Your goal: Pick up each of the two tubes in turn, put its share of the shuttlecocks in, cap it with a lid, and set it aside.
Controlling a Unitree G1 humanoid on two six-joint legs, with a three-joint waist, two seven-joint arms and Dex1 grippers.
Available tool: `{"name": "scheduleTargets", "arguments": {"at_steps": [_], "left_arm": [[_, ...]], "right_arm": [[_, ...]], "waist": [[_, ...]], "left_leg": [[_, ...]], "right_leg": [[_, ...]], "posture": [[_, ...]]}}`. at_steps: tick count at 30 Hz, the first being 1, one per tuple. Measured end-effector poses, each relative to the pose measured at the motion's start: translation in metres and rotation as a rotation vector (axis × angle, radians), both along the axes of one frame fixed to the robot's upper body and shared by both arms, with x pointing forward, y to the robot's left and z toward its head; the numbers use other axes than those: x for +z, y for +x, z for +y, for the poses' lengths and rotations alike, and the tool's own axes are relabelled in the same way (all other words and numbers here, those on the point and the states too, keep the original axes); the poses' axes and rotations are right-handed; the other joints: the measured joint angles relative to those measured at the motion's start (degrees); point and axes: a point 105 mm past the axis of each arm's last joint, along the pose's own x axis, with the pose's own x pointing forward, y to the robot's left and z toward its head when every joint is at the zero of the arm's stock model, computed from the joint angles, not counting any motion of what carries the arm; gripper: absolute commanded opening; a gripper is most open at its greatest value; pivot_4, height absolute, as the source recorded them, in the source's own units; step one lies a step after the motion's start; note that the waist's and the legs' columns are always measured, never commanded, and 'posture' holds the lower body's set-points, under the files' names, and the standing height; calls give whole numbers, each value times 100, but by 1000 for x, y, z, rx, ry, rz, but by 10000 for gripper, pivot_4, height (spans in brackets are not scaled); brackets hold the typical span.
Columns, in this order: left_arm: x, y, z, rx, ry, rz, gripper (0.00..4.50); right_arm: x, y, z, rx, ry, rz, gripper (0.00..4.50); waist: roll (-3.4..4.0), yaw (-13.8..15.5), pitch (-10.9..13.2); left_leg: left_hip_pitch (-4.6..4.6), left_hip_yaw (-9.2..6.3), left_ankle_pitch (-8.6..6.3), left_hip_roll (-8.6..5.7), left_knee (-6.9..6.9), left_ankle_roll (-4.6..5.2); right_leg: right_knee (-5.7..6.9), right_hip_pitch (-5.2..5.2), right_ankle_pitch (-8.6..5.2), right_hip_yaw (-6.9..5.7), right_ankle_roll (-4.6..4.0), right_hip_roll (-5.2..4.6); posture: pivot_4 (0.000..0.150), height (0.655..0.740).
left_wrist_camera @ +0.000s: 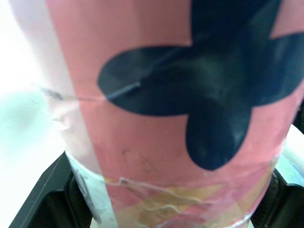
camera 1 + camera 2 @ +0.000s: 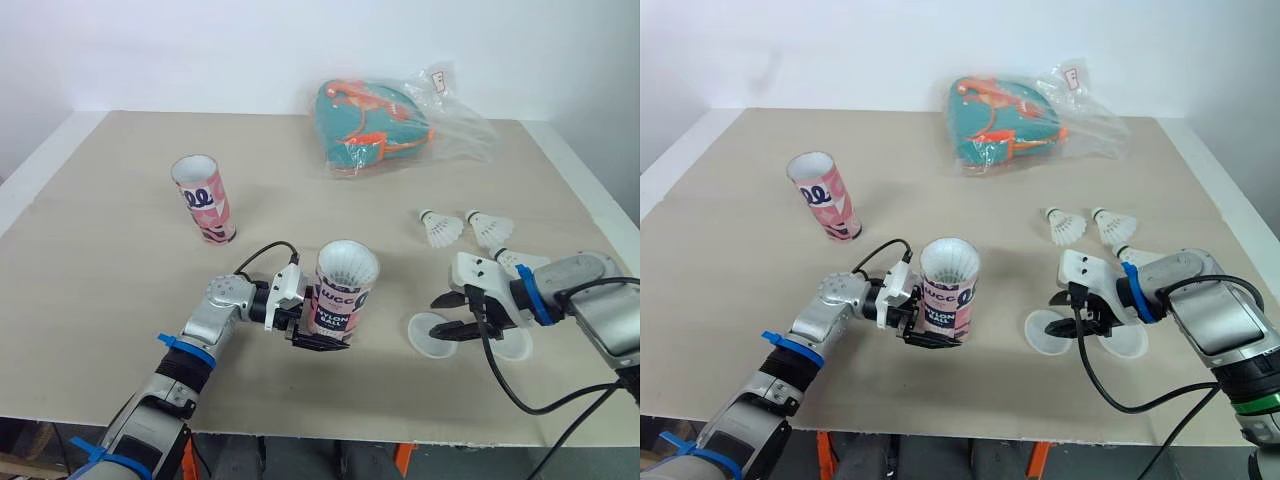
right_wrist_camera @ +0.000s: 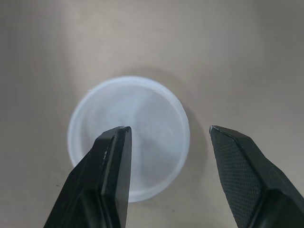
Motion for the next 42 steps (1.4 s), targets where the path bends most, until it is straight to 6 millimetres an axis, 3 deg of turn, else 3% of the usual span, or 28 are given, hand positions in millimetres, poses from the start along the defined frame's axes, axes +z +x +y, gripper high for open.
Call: {"name": "scheduleTargets", "arguments": {"at_steps": [5, 6, 15, 21, 25, 28, 32, 34, 37, 42], "left_arm": [[-5, 3, -1, 12, 6, -8, 36560], [-8, 4, -1, 17, 5, -10, 36560], [-14, 6, 1, -9, 21, -87, 36560], [-16, 8, -1, -18, 15, -77, 36560], [-17, 10, -2, -17, 11, -59, 36560], [-17, 11, -2, -18, 11, -49, 36560], [-18, 13, 0, -29, 23, -38, 36560], [-18, 13, 0, -41, 28, -35, 36560], [-18, 13, -4, -53, 25, -44, 36560], [-17, 13, -4, -67, 32, -53, 36560]], "right_arm": [[-1, 8, -1, 34, -72, -47, 1212], [-1, 10, -1, 42, -85, -60, 512], [7, 8, 9, 45, -24, -51, 512], [80, 9, 33, 130, 139, -187, 512], [144, 10, 49, 199, 226, -355, 512], [159, 11, 54, 220, 251, -385, 512], [187, 15, 82, 310, 315, -439, 512], [187, 12, 104, 402, 267, -453, 512], [164, 11, 128, 505, 205, -397, 512], [165, 7, 141, 576, 197, -393, 512]], "waist": [[0, 0, -2], [-2, 0, -4], [3, -2, -10], [20, -3, -16], [28, 3, -20], [23, -6, -24], [37, -20, -28], [35, -19, -31], [33, 12, -31], [33, 27, -32]], "left_leg": [[5, -1, 2, 0, 5, -3], [8, -1, 2, 0, 7, -3], [15, -1, 4, 0, 11, -6], [26, -2, 4, 0, 11, -5], [40, -4, 4, 0, 11, -5], [45, 3, 4, -1, 12, -5], [47, 7, 8, -2, 9, -5], [48, 3, 8, -1, 7, -5], [33, 1, 9, -5, 8, -6], [15, -3, 10, -11, 6, -8]], "right_leg": [[0, 6, -2, 0, 16, 0], [0, 10, -1, 0, 17, 0], [0, 18, 5, 0, 19, 0], [-1, 30, 4, 0, 21, -1], [-1, 39, 6, -3, 19, -1], [-6, 44, -1, -1, 4, -7], [-5, 34, 8, 2, -3, -9], [-5, 31, 9, 0, -1, -5], [-5, 18, 5, -1, 15, -8], [-5, 17, 18, -4, 8, -13]], "posture": [[1500, 7400], [1500, 7400], [1500, 7400], [1500, 7400], [1500, 7400], [1500, 7400], [1500, 7400], [1500, 7400], [1500, 7400], [1500, 7400]]}}
